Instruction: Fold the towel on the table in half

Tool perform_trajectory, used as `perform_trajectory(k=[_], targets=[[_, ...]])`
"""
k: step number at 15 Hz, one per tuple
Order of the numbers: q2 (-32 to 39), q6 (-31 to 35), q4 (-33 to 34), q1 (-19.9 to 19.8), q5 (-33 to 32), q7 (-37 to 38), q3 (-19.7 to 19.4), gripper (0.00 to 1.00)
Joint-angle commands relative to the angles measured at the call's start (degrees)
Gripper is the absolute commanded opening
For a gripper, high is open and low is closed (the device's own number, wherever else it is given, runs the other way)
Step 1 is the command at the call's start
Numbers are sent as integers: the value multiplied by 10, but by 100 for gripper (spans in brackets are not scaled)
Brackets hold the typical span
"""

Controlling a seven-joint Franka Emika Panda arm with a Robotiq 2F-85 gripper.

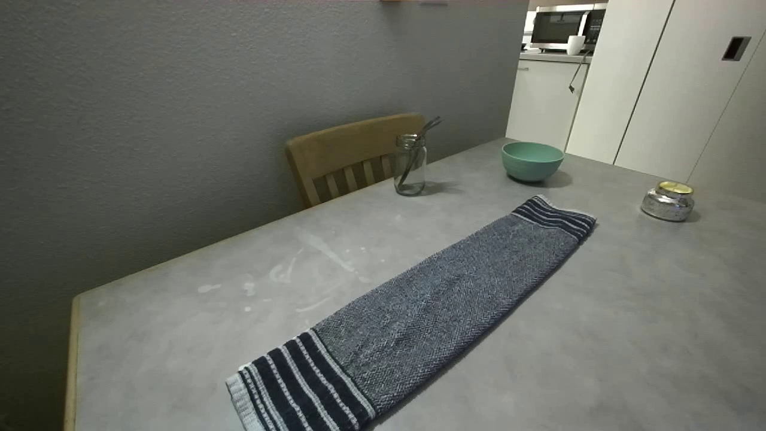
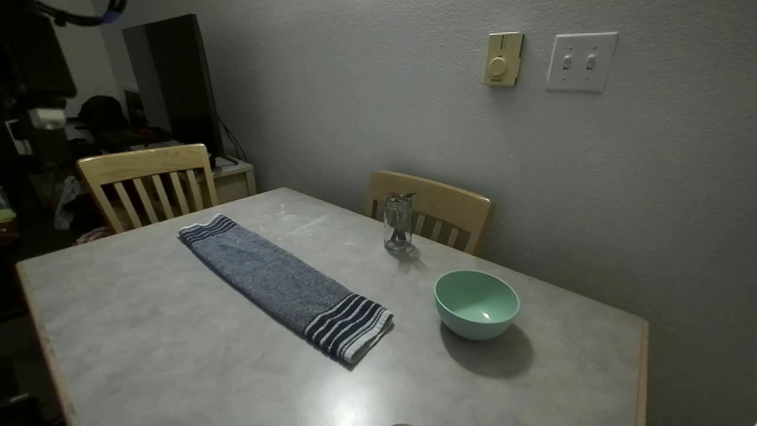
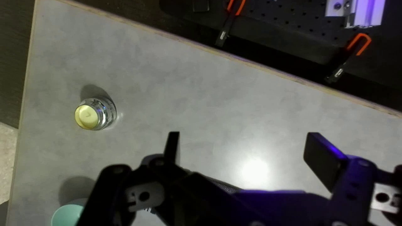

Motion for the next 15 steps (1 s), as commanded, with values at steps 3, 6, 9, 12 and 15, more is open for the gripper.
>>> perform_trajectory(k=[3, 6, 9, 12, 15], targets=[[36, 40, -21, -5, -10, -20, -20, 100], [58, 53, -22, -9, -9, -31, -33, 100], [70, 55, -19, -8, -8, -32, -35, 100], [114, 76, -16, -14, -11, -36, -49, 100], [173, 107, -9, -27, -19, -37, -62, 100]])
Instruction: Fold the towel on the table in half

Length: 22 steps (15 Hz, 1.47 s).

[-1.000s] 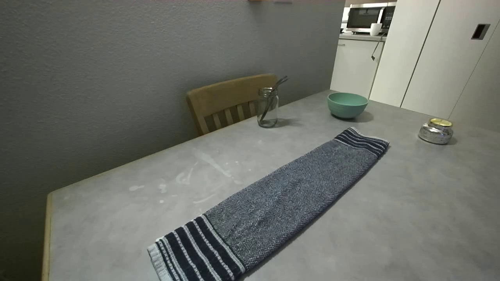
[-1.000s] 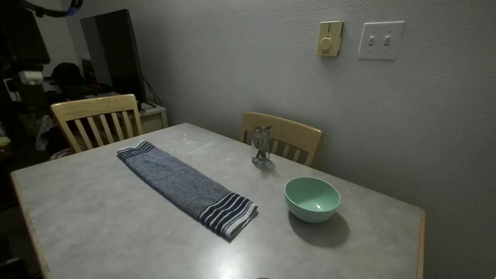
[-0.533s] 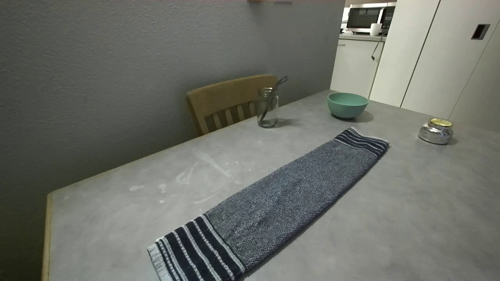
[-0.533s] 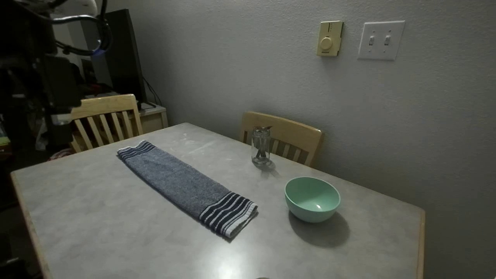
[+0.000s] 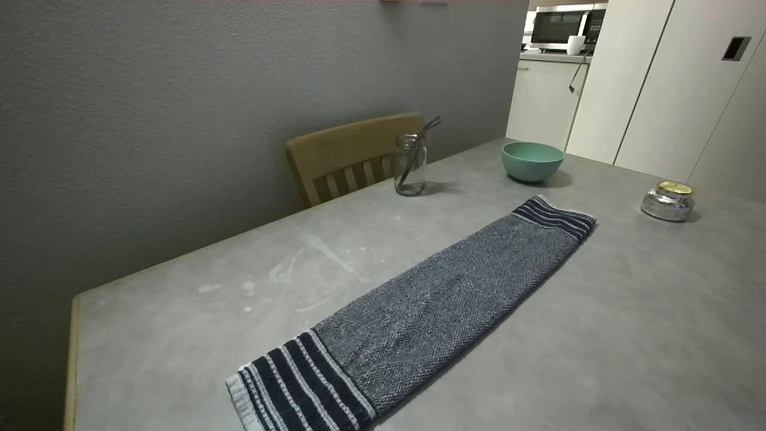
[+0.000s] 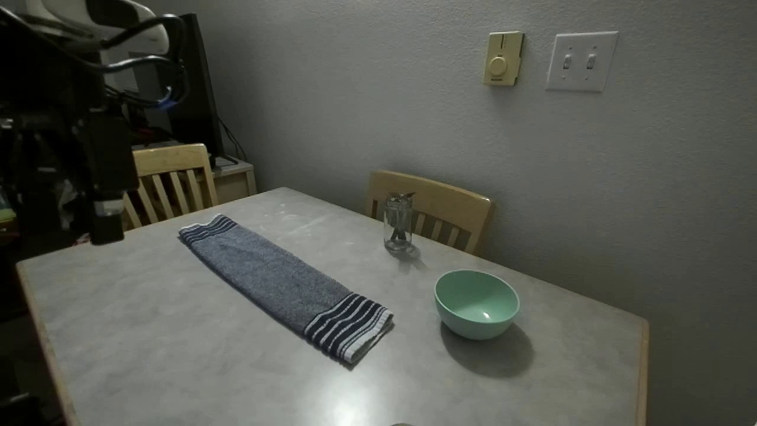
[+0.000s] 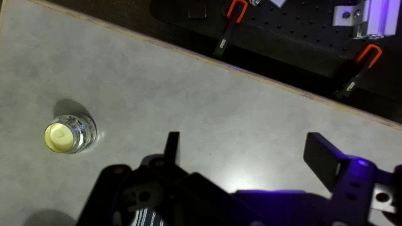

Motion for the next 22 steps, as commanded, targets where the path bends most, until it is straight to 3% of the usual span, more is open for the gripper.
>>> perform_trajectory(k=[1, 6, 7, 12, 16, 20, 21, 22], targets=[[99, 47, 19, -24, -7, -15, -15, 100], [206, 90, 38, -33, 20, -68, -38, 100], [159, 79, 14, -38, 11, -37, -18, 100], [201, 88, 32, -42, 14, -52, -21, 100], [240, 167, 27, -58, -5, -24, -27, 100], [303, 219, 43, -81, 2, -83, -47, 100], [262, 197, 28, -77, 5, -52, -28, 100], [277, 205, 30, -83, 4, -62, -32, 100]])
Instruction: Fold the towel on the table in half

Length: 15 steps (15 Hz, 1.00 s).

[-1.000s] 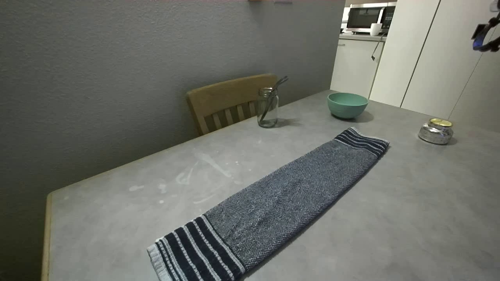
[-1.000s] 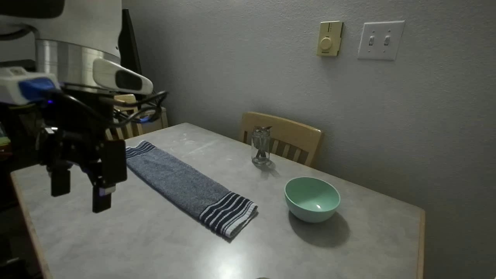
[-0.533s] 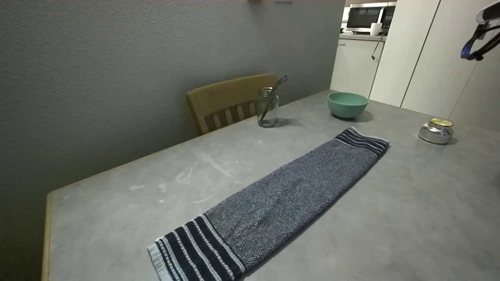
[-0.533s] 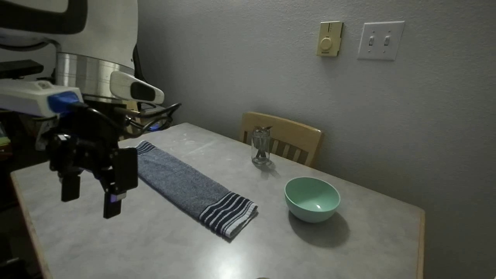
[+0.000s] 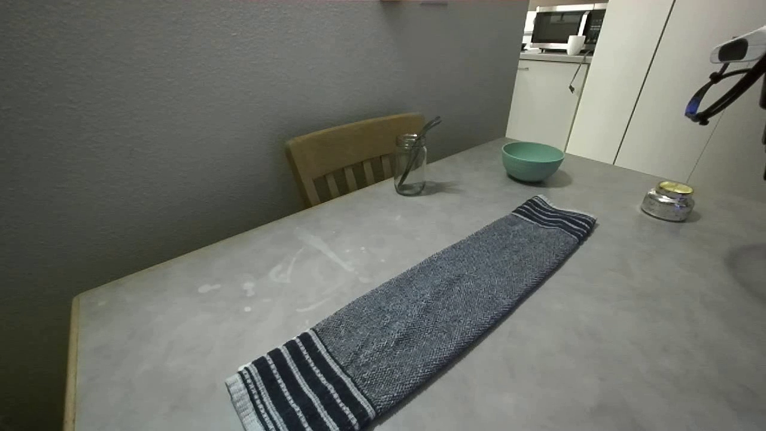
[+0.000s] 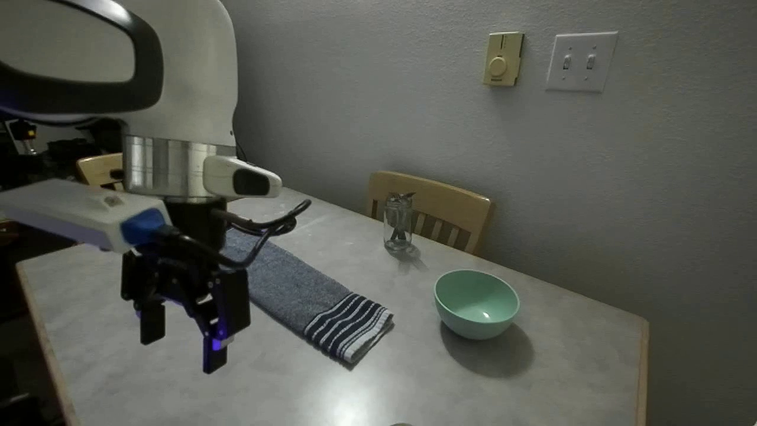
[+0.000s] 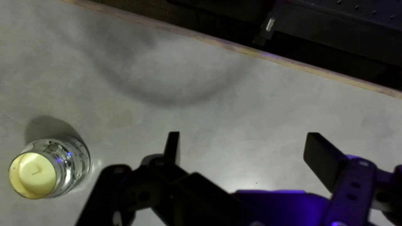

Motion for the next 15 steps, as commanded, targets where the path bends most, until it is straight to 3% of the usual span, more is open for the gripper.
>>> perform_trajectory(k=[1, 15], targets=[[10, 3, 3, -17, 3, -7, 13, 100], [18, 4, 9, -18, 3, -10, 12, 100]])
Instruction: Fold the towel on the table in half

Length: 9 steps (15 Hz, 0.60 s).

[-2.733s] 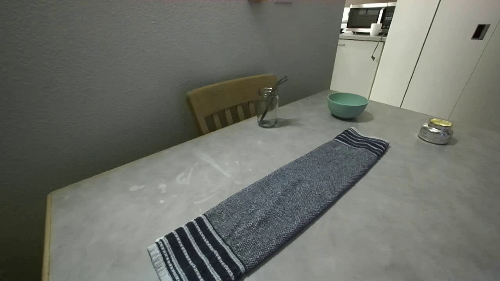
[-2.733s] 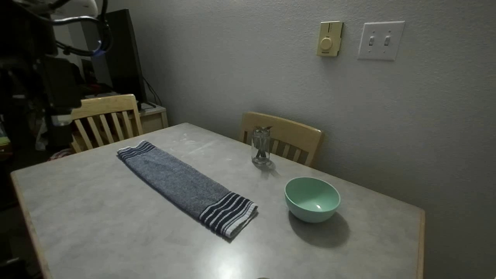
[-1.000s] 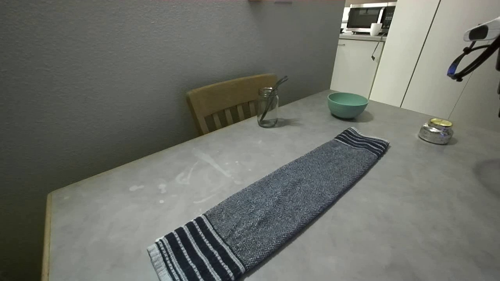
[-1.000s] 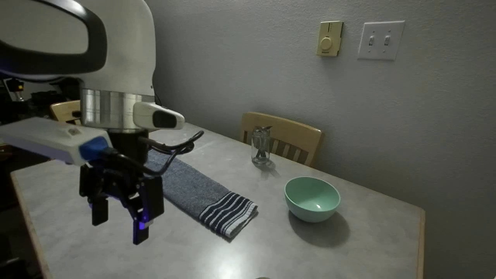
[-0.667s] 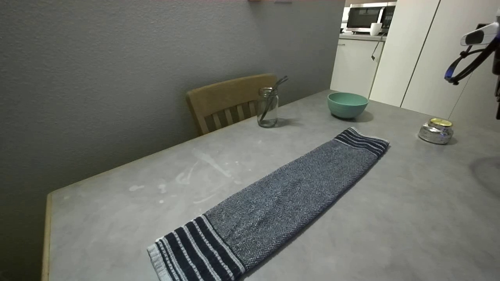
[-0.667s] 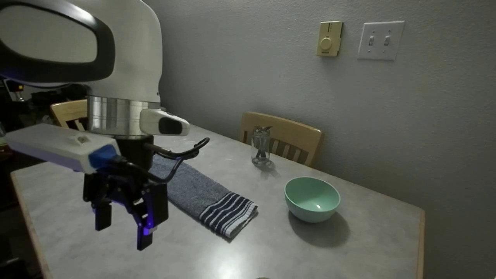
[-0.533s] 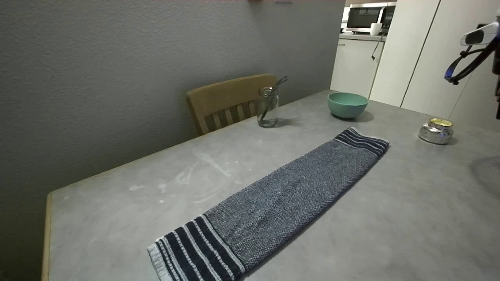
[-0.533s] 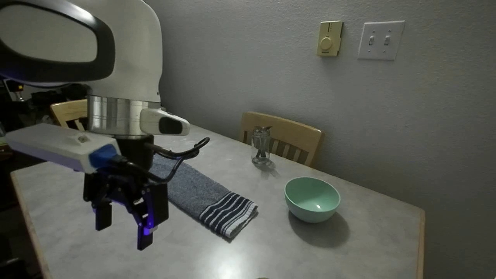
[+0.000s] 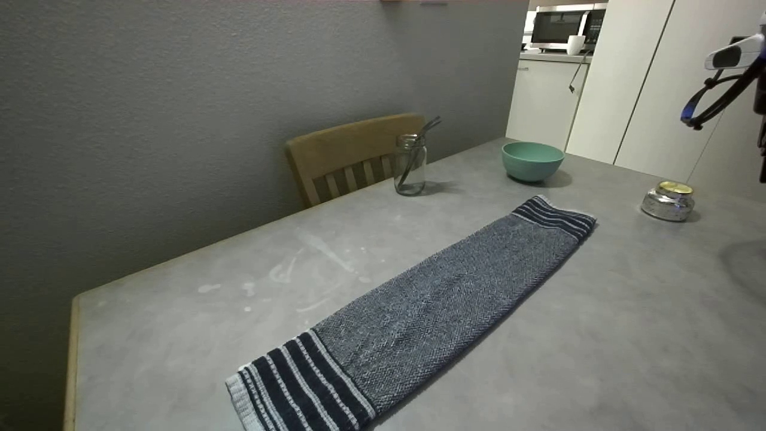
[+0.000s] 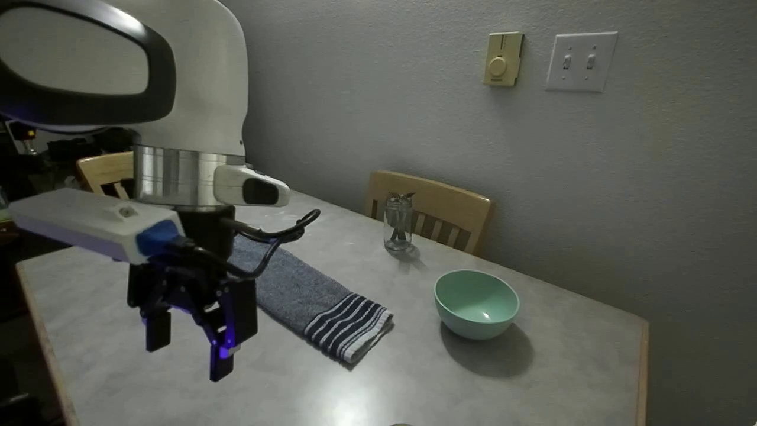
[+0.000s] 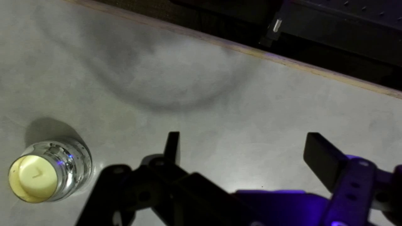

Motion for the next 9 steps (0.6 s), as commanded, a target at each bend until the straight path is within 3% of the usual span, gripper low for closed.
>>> perform_trajectory(k=[1, 9], targets=[[0, -1, 1, -13, 3, -2, 14, 100], [14, 3, 13, -21, -5, -21, 8, 100]])
